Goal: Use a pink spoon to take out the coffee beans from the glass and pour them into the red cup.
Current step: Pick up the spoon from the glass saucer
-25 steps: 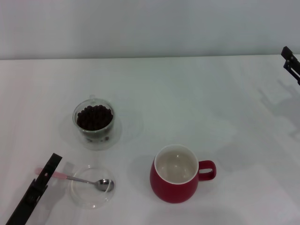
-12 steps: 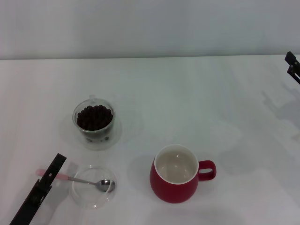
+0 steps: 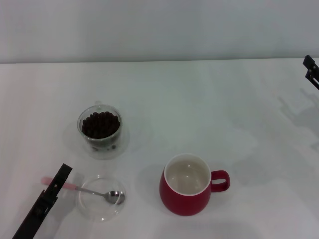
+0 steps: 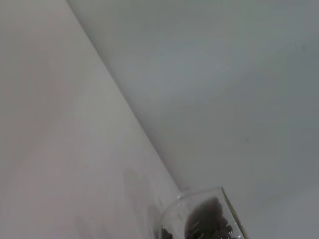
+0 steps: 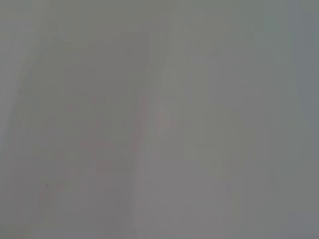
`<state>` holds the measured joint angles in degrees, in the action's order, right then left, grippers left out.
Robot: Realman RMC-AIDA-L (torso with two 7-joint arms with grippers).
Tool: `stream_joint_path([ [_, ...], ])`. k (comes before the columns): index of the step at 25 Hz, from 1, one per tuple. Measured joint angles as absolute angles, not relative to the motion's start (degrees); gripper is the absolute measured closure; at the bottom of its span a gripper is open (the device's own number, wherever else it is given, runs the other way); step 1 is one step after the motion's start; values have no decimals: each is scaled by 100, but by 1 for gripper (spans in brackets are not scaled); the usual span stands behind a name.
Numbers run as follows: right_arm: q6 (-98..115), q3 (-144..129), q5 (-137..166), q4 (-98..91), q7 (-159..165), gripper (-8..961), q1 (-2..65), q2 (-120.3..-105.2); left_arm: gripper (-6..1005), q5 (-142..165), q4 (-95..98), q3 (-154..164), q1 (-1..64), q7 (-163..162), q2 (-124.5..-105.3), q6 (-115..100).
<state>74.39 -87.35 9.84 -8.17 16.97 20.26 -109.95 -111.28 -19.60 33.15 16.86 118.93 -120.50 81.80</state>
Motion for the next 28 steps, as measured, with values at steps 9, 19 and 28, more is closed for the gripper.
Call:
stream_joint_path([
  [9,7447,-8736,977,-784,1696,220,2016,-11004,599,-10843,-1967,3035,1668,11896,-12028,8146],
  [19,7501,-8737,944,-837,1696,220,1942,-11036,603,-10851,-1960,3032,1653,11873,-12012,8027],
  [28,7541,-8737,940,-844,1696,220,1891,-11088,783,-10835,-1960,3040,1594,11860,-11999,8062],
])
